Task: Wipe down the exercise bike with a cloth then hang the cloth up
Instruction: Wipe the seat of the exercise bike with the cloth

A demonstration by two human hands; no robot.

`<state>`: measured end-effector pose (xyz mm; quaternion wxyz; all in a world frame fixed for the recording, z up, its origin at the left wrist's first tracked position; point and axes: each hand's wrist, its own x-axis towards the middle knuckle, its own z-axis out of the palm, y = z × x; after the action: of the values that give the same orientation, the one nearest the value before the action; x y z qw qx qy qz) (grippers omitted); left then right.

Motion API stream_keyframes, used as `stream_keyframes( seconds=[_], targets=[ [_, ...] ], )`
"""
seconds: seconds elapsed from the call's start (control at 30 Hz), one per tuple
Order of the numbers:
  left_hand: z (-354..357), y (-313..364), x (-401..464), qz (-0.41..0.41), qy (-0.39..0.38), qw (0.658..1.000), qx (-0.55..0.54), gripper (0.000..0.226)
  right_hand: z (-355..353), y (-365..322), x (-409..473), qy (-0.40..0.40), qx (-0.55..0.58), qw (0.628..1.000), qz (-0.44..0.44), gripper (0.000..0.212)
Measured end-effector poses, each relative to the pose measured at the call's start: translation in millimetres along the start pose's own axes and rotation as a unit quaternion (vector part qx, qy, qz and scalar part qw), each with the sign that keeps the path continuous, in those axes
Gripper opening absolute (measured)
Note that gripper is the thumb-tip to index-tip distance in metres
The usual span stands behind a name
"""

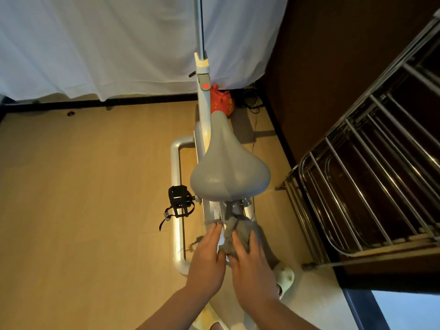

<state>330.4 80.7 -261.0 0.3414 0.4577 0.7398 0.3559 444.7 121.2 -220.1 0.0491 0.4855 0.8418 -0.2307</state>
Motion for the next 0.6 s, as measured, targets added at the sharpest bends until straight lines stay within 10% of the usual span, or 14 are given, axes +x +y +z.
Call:
stream_keyframes(
  seconds=[0.2, 0.47, 0.6],
  targets=[
    [-10, 8, 3, -0.036, 0.015, 0.998, -0.056, 0.054, -21, 3, 12, 0.039, 0.112, 0.993, 0.030, 0.051],
    [-20, 26, 11, -0.034, 0.026, 0.997, -0.071, 0.047, -14, -4, 30, 0.105, 0.508, 0.828, 0.210, 0.042],
    [-21, 26, 11, -0.032, -0.001, 0.998, -0.048, 0.046, -9, 4, 22, 0.083, 0.446, 0.874, 0.172, 0.042]
  ],
)
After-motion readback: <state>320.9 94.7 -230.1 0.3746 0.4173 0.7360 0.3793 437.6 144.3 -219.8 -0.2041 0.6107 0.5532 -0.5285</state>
